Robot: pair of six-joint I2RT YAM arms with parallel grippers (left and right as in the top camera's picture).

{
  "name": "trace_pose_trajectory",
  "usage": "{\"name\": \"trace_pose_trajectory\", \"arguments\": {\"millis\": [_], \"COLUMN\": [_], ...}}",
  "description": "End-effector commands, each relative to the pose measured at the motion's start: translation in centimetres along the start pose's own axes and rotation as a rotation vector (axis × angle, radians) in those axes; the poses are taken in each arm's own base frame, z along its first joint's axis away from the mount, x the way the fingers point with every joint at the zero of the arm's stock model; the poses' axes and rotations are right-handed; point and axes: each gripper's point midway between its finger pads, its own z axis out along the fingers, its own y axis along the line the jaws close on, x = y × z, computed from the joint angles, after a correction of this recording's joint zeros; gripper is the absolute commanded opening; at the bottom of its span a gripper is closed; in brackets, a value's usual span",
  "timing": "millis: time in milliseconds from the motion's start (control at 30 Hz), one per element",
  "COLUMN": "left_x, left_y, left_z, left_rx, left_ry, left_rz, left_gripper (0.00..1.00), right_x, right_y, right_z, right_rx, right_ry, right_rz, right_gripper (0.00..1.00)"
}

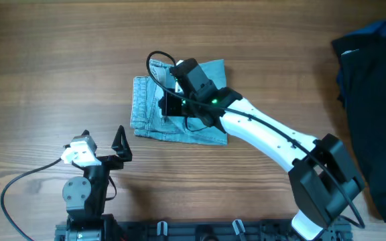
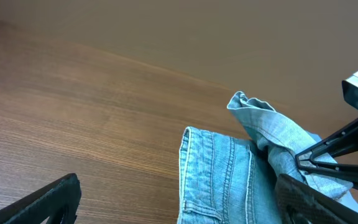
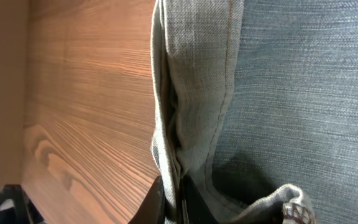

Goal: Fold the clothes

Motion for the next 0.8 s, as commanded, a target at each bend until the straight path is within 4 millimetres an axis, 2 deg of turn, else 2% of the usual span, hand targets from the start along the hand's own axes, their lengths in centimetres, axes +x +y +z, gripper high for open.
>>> {"name": "trace_pose_trajectory", "arguments": {"millis": [0,133,433,600,667,700,733,767], "left_x": [0.7,1.5,1.7,1.7,1.7,1.7,1.7,1.7], "left_y": [0.3,0.5,0.6,0.6,0.6,0.6,0.6,0.6], "left_z": [0.1,0.3,0.4,0.4,0.4,0.4,0.4,0.4], "left_rx": [-0.008,-0.018,-0.022,-0.021,-0.022,-0.022,-0.022,-0.021], "left_ry": [0.026,0.059,0.07,0.069,0.069,0.069,0.069,0.069], "left_rz": [-0.016,-0.019,-0.02,-0.019,-0.02,-0.02,-0.02,-0.019], "left_gripper": [1.0,1.0,1.0,1.0,1.0,1.0,1.0,1.0], "right_x": [-0.4,-0.6,-1.6,-1.9,-1.6,-1.2,-0.9,-0.5], "right_y": [2.5,4.6,5.3,5.0,5.9,6.4,6.4,6.4], "right_z": [0.2,-0.1,-0.2,1.4,2.1,2.6,3.0,3.6], "right_rx": [-0.095,-0.194,-0.216,-0.224,-0.274,-0.298,-0.299,-0.299], "right_ry": [0.0,0.008,-0.042,-0.056,-0.046,-0.033,-0.029,-0.022], "right_rz": [0.029,0.039,0.002,0.027,0.005,-0.001,-0.004,-0.012], "right_gripper": [0.04,0.04,0.04,0.04,0.04,0.06,0.13,0.34]}}
